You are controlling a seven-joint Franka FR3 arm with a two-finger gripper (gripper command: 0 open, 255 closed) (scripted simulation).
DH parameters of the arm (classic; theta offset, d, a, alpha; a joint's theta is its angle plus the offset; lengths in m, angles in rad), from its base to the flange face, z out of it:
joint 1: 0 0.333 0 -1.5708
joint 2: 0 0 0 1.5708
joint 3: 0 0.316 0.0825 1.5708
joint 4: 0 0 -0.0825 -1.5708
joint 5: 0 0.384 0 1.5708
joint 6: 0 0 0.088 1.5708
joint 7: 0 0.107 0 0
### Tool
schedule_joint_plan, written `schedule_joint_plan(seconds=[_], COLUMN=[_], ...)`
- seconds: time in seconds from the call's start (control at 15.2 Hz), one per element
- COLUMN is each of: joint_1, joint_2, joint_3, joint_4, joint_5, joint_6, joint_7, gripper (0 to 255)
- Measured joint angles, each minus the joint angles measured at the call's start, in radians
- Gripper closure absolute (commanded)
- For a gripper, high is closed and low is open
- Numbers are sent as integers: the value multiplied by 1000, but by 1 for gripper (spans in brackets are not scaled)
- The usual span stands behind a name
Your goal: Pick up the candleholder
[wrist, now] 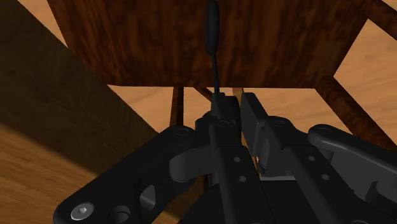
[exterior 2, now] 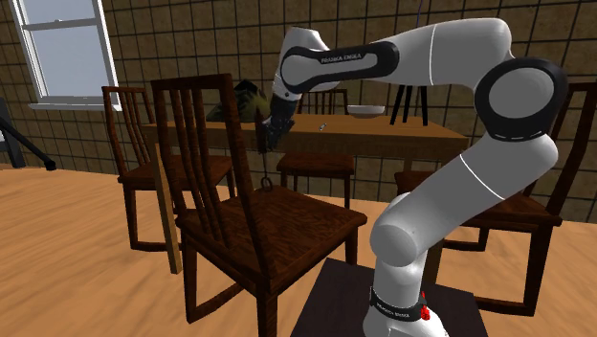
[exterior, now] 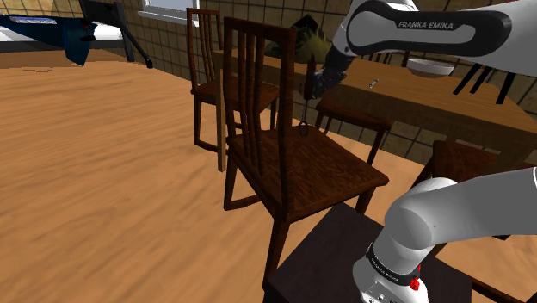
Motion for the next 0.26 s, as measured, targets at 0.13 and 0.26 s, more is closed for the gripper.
schedule_joint_plan(seconds=[0.13, 0.26], joint_1=[0, 1], joint_2=[1, 8], joint_3=[0, 0], joint_4=[29, 53], joint_5=[1, 2], joint_6=[-28, -45], joint_7=[-3, -3], gripper=[255, 255])
